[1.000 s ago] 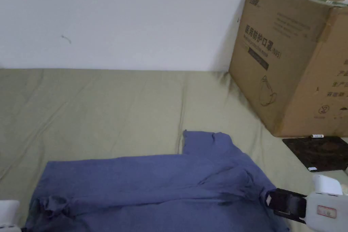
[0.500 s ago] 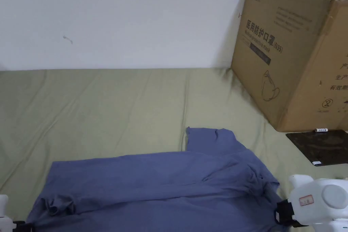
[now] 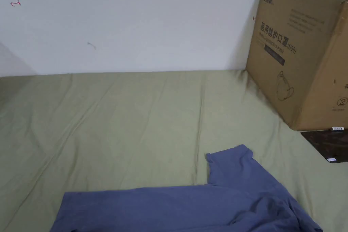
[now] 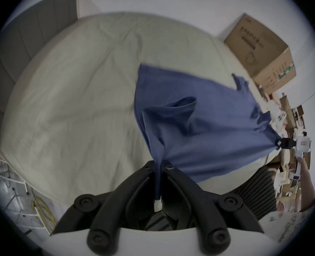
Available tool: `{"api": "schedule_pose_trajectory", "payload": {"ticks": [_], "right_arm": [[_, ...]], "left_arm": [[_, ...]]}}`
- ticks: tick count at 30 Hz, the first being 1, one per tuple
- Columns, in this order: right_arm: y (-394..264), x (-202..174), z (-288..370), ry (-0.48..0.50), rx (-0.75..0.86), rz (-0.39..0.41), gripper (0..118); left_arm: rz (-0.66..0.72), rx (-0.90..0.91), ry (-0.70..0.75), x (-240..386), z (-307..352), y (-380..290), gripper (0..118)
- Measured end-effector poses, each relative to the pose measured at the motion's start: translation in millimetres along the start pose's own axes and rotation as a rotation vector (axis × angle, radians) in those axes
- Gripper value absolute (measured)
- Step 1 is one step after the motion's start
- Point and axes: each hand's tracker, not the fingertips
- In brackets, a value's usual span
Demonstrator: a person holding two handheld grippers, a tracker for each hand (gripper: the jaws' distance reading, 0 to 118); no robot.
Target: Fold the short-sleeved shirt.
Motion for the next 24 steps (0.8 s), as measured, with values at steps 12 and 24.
{"api": "schedule_pose_trajectory", "payload": {"ticks": [12, 24], "right_arm": [[0, -13, -38, -0.298, -0.08, 0.126, 107], [-16, -118, 100, -0.009, 0.883, 0.256, 107]], "left_arm": [[-0.105, -0.105, 0.152, 5, -46, -13, 85], [-0.067, 0.862, 0.0, 75, 115, 2, 96]]}}
